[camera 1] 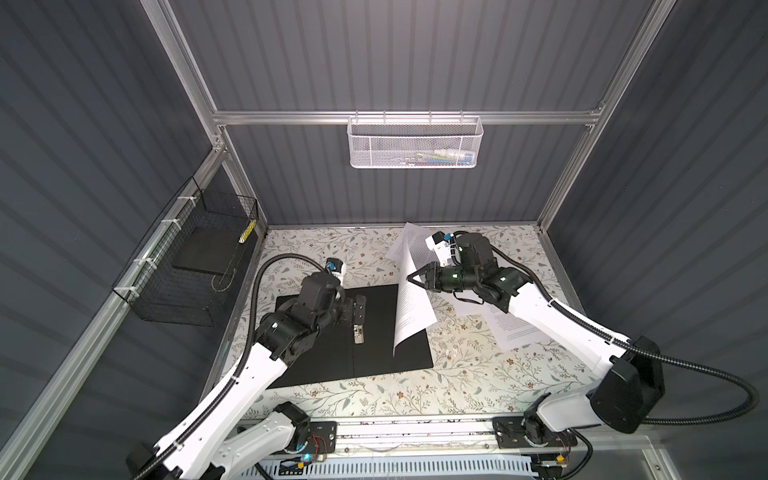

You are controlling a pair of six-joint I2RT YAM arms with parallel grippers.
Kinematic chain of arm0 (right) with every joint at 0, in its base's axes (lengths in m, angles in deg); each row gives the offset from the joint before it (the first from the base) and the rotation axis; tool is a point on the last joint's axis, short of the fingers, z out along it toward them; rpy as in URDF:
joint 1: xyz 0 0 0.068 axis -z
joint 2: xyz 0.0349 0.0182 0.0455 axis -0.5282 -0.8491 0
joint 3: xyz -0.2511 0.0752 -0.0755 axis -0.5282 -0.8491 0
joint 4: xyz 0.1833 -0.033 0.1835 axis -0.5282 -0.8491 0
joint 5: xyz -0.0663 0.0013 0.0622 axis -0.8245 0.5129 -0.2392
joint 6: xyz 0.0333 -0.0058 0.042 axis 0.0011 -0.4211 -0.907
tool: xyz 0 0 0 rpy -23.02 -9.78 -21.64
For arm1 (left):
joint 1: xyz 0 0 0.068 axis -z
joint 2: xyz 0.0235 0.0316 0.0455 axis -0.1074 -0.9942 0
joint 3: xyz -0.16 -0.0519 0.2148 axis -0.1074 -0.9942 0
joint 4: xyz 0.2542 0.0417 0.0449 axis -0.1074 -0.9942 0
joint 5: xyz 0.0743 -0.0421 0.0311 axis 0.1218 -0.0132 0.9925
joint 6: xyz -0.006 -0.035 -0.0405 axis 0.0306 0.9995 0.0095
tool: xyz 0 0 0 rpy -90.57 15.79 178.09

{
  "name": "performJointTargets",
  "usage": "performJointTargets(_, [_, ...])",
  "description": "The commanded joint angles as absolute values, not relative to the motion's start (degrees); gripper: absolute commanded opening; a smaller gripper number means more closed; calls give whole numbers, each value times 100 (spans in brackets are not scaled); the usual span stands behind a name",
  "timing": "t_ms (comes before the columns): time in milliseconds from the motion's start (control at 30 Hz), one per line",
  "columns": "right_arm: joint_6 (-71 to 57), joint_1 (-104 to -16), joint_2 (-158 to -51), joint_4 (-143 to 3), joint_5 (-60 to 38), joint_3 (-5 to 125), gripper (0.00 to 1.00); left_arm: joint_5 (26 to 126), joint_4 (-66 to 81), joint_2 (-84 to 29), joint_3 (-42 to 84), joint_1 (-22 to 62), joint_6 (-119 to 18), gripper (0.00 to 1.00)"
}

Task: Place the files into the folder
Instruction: 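Lower the sheet onto the folder's open page beside the clip with both grippers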

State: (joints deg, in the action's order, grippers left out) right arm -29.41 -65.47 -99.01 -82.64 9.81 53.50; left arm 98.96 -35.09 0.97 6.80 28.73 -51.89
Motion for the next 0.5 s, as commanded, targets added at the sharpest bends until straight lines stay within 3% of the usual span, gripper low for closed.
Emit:
performJointTargets(0, [-3206, -6179, -9843, -7771, 1235, 4895, 0, 10332, -3756, 260, 535, 2889, -5469, 100])
performJointTargets(167, [-3520, -5811, -10571, -6909, 1350, 3859, 0, 10425, -3843, 311, 330, 2890, -5474, 100])
performJointTargets(333, [-3831, -5947, -11687, -5946, 715, 3282, 0, 10385, -3743, 210, 139, 2888, -5481, 100])
performJointTargets(467, [-3884, -6158, -11989, -5823, 372, 3216, 0, 10357, -3761, 173, 86, 2890, -5508, 100])
